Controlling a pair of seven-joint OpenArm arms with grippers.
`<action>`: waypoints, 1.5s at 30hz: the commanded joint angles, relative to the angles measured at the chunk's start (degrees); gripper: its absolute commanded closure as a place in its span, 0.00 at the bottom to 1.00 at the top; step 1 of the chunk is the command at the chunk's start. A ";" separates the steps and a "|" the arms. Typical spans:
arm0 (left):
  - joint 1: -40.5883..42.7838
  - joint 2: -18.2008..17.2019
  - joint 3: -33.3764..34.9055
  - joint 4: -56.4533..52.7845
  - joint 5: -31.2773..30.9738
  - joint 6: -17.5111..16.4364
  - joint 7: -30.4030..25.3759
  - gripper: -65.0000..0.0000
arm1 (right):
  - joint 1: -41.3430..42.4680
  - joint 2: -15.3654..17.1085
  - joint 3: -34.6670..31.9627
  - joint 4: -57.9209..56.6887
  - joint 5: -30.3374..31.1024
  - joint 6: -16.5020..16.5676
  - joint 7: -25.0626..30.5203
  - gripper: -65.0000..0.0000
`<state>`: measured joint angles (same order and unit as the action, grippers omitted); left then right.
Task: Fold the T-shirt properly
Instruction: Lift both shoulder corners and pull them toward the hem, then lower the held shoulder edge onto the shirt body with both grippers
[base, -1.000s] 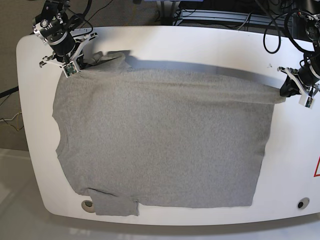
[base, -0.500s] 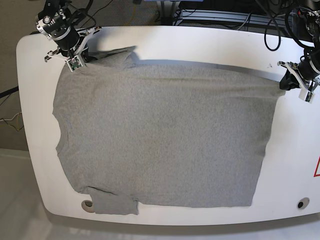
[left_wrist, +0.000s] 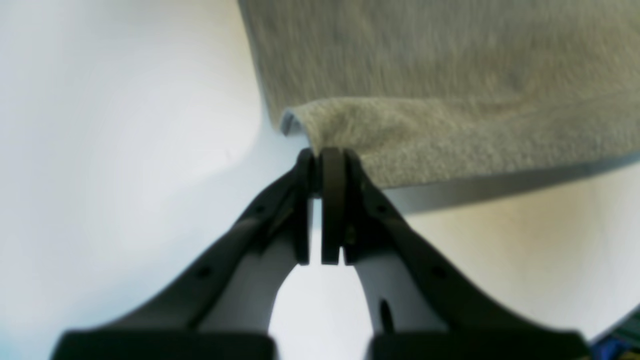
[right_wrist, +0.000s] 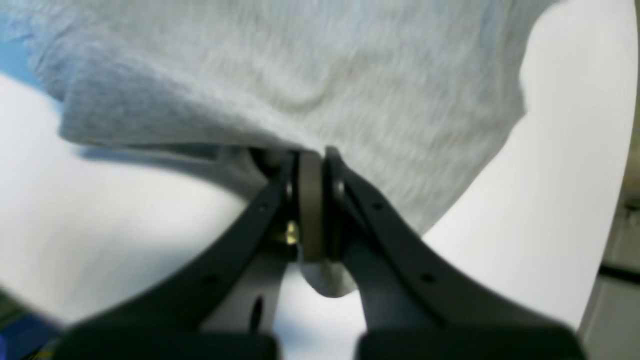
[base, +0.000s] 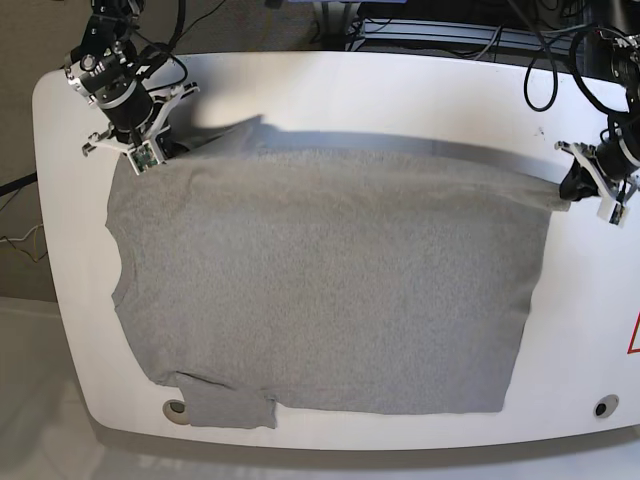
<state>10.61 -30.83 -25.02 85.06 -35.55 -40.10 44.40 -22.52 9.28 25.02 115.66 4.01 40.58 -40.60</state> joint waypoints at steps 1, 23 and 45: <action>-3.13 -1.30 -0.10 0.15 0.06 0.10 -1.51 1.00 | 3.33 1.24 0.14 -0.80 -0.01 -0.58 1.53 1.00; -16.24 1.13 2.57 -12.16 5.83 0.10 -4.60 1.00 | 21.23 2.29 -2.19 -18.06 0.61 -0.58 1.61 1.00; -23.37 2.51 6.90 -17.22 12.35 0.50 -6.48 1.00 | 30.19 2.61 -3.98 -26.04 -1.50 -0.58 1.81 1.00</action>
<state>-11.33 -27.05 -17.89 67.48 -22.98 -39.90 39.35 5.91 11.11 20.80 89.32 2.76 40.34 -40.23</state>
